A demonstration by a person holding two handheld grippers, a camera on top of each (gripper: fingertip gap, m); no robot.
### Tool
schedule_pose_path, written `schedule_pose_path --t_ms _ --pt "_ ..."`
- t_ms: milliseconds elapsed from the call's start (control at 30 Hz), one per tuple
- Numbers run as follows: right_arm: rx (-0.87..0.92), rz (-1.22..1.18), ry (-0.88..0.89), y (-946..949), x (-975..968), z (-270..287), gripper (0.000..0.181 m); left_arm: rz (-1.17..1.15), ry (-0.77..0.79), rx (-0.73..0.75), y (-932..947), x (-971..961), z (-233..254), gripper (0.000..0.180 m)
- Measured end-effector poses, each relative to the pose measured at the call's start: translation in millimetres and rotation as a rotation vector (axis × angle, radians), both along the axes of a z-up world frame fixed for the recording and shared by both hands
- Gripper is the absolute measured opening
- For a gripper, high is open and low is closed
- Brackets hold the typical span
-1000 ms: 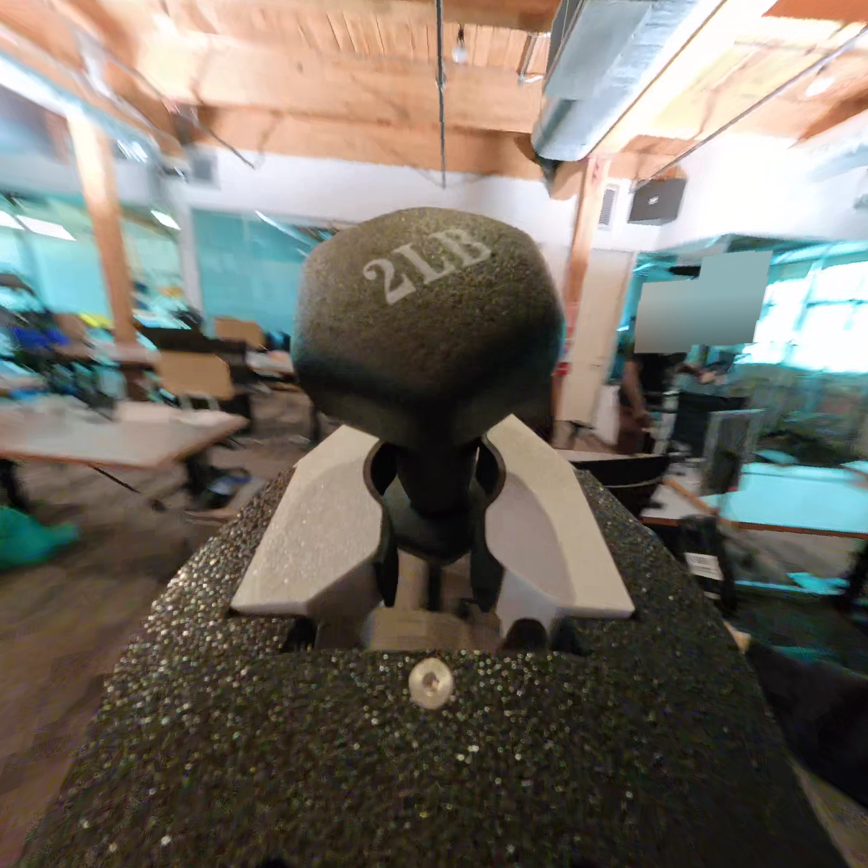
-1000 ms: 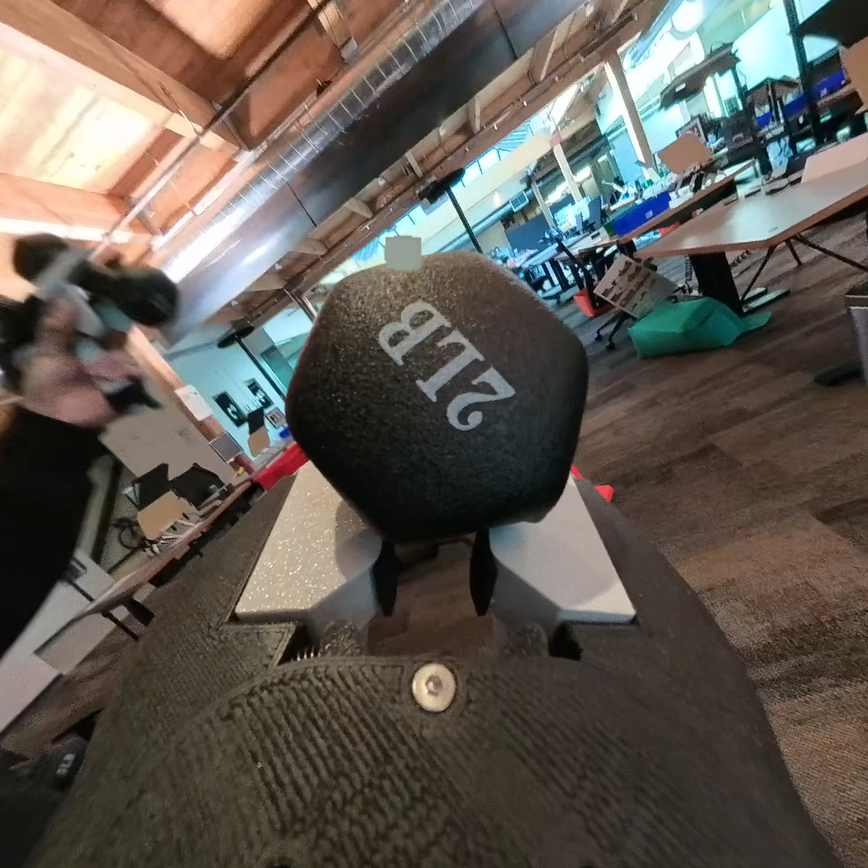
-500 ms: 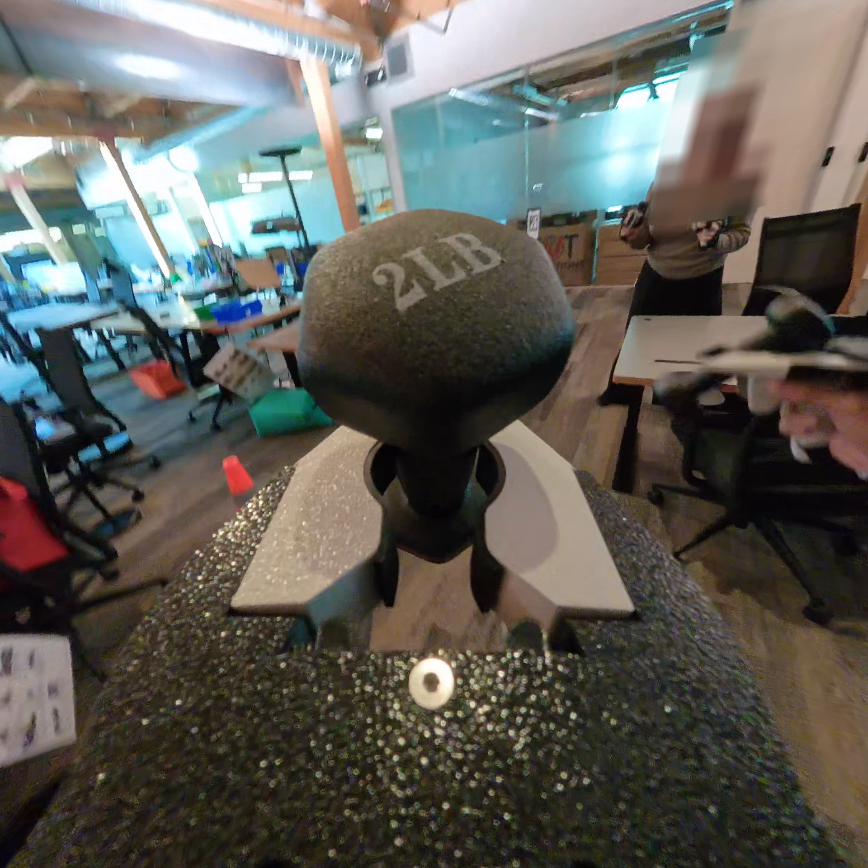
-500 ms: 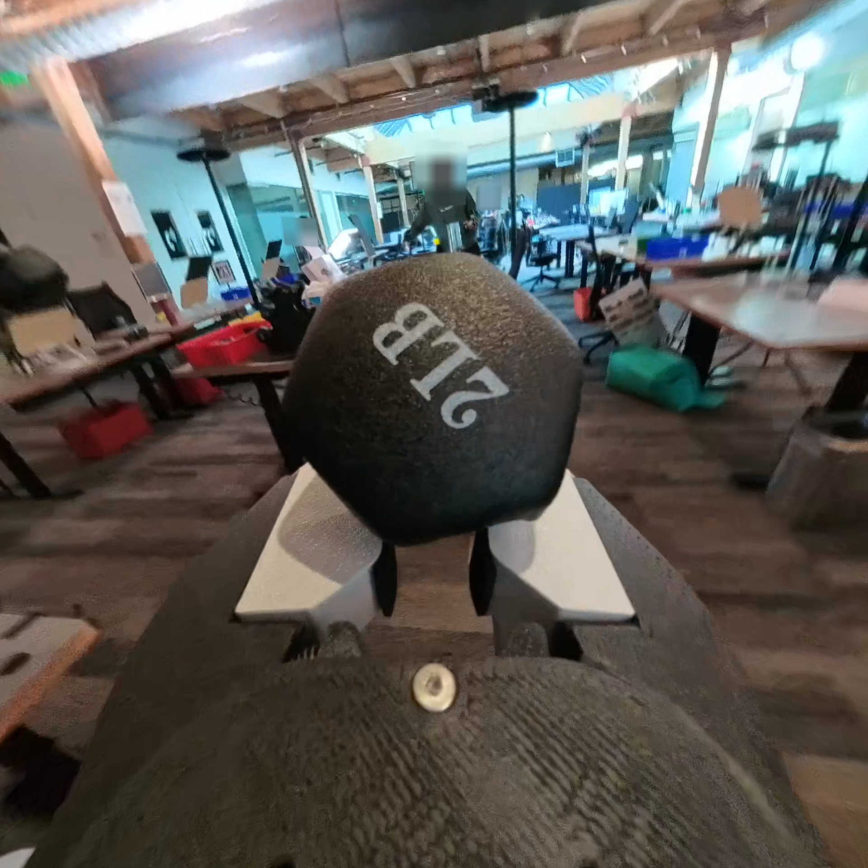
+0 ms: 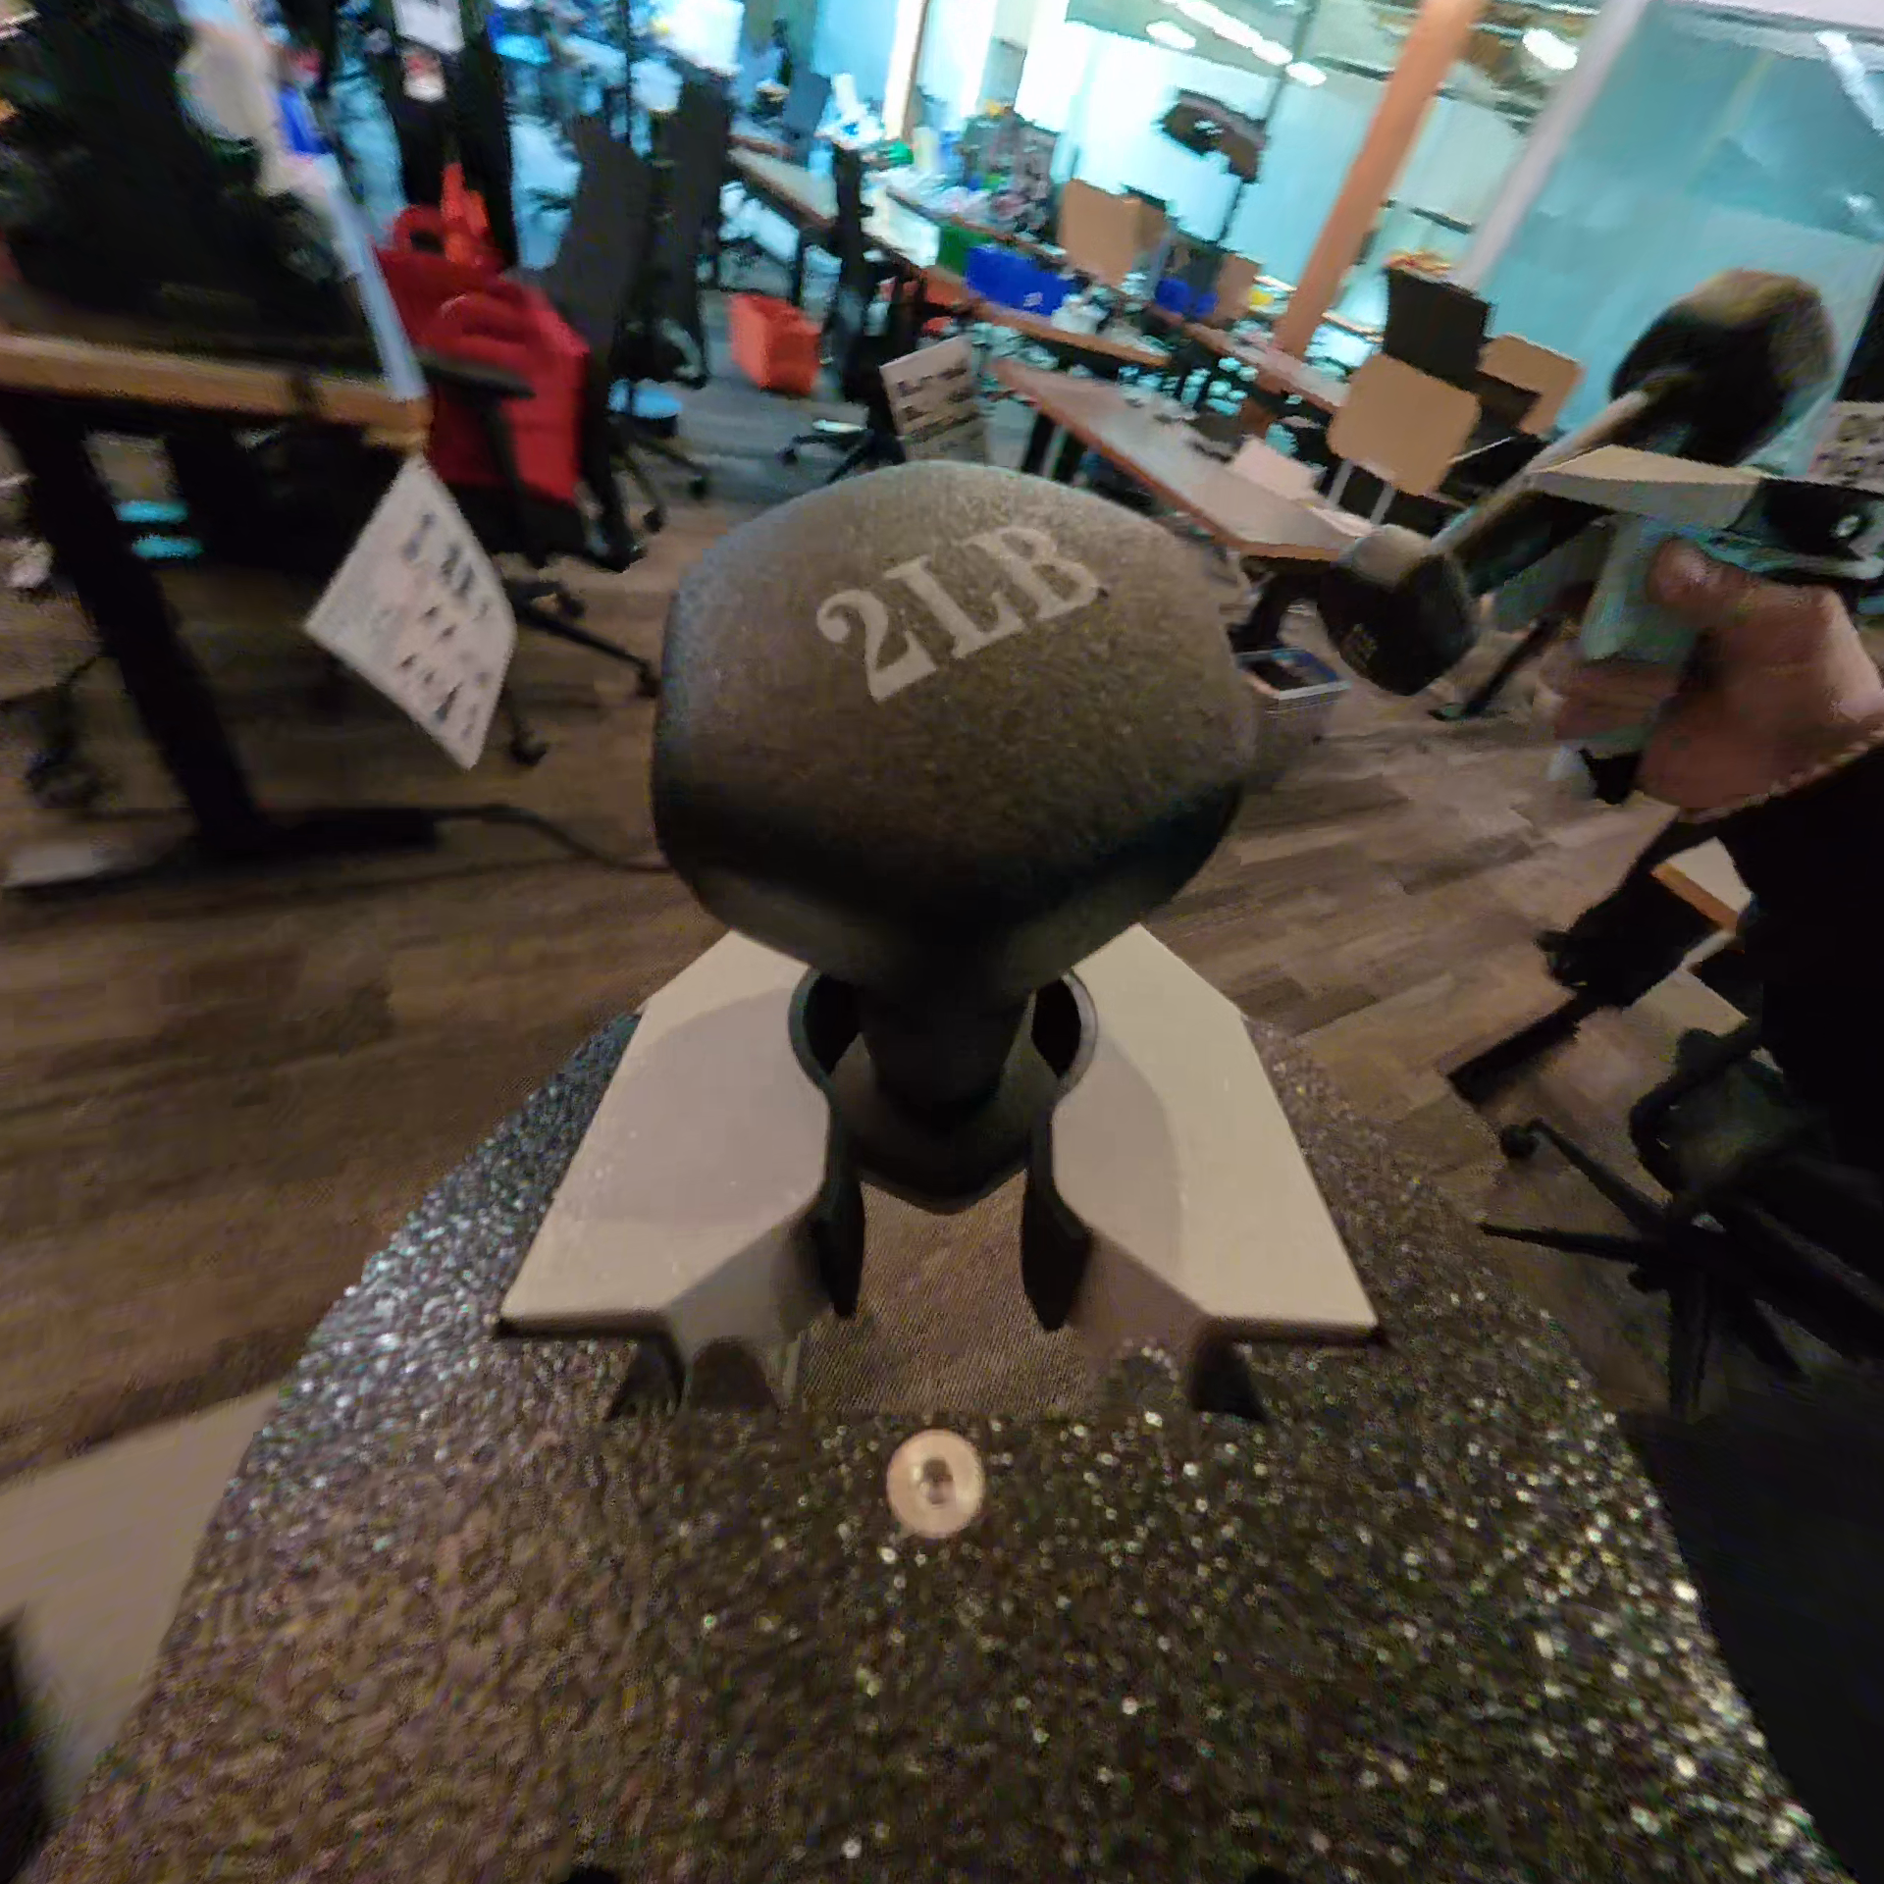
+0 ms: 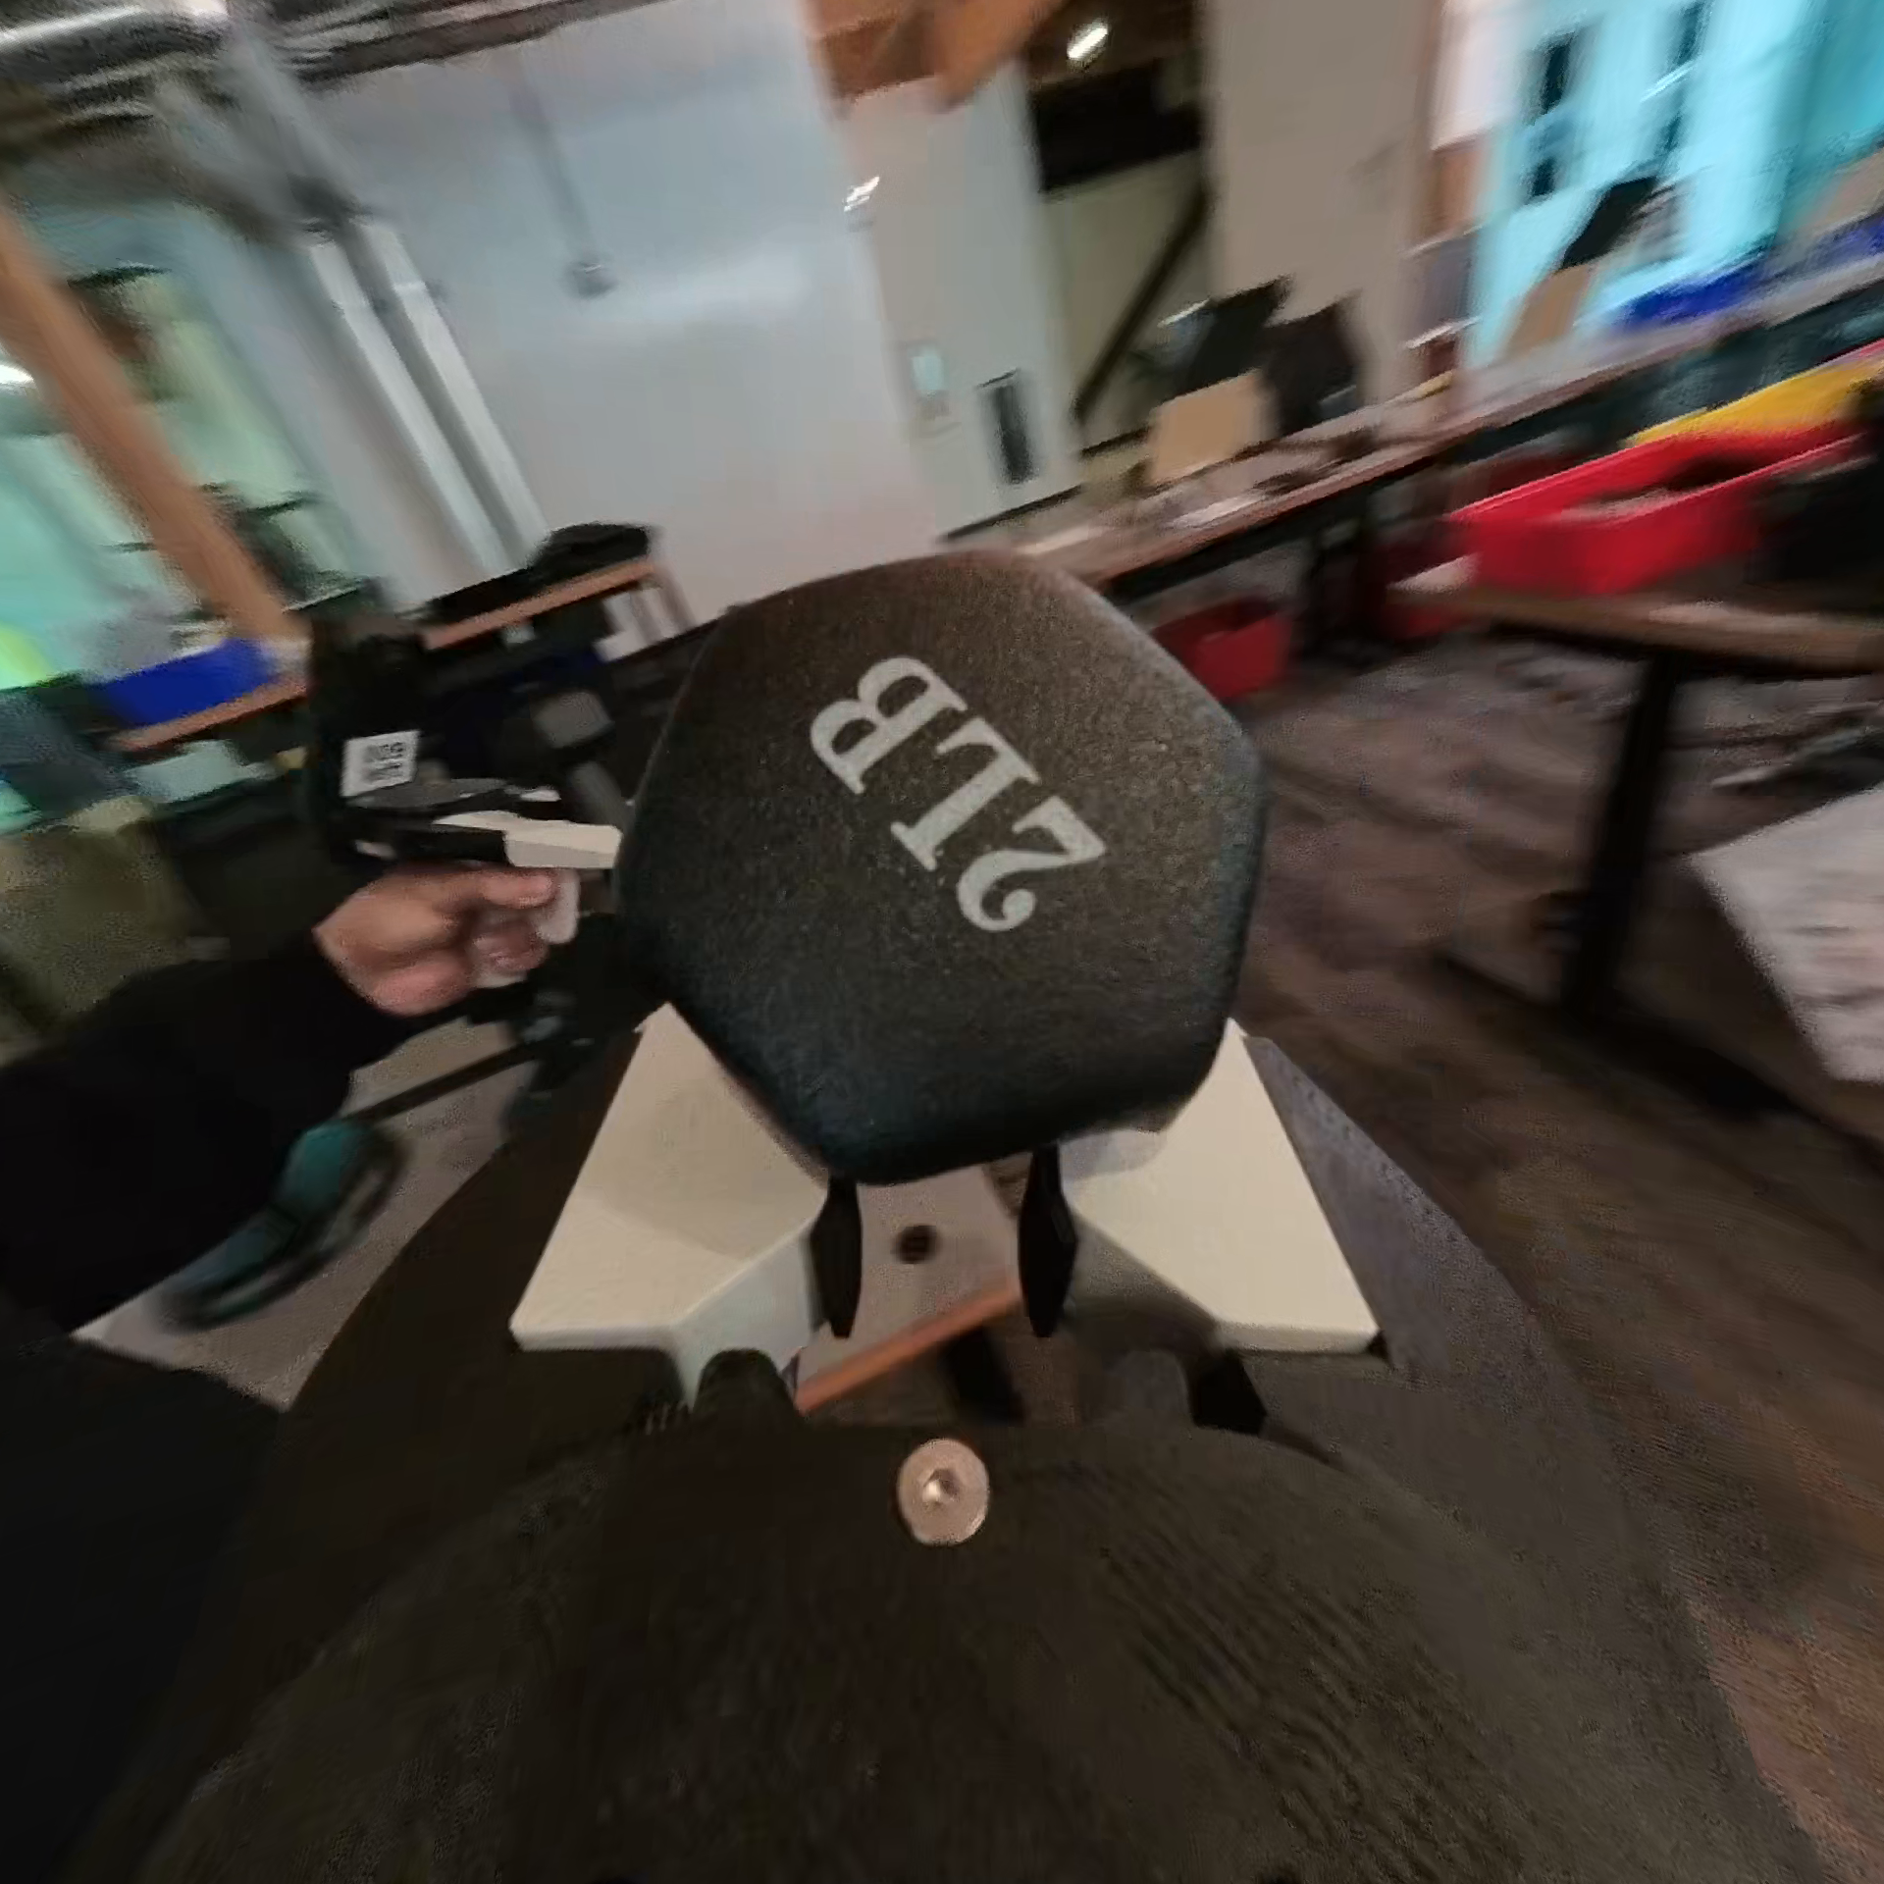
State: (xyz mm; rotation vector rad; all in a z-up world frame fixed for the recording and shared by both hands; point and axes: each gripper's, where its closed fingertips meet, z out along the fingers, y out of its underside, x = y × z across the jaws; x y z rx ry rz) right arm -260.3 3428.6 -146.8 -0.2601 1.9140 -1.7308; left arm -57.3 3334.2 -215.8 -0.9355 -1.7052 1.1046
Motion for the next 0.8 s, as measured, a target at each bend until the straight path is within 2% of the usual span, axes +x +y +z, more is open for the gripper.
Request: schedule_pose_path --t_ms 33,133,167,300,467,600,800 --pt "0.028 0.088 -0.021 -24.2 30.8 -8.1 0.131 0.036 -0.013 0.017 -9.4 29.8 -4.7 0.028" --pt "0.127 0.327 -0.068 -87.4 118.1 -32.6 0.123 0.132 -0.027 0.101 -28.6 113.4 -14.8 0.028" --pt "0.162 0.395 -0.074 -104.3 145.8 -40.4 0.029 0.158 -0.016 0.13 -31.9 139.4 -16.7 0.026" --pt "0.312 0.665 -0.049 -156.3 252.9 -73.1 0.029 0.252 0.066 0.252 -34.2 230.9 -23.7 0.028" --pt "0.47 1.0 0.138 -190.4 360.7 -113.5 0.028 0.419 0.105 0.387 -33.8 315.0 -44.2 0.028" --pt "0.517 1.244 0.26 -210.4 433.7 -123.8 0.029 0.513 0.176 0.549 -36.9 358.0 -51.7 0.028" --pt "0.777 1.542 0.344 -228.6 511.2 -126.0 0.03 0.441 0.356 0.836 -55.7 375.4 -55.9 0.028"
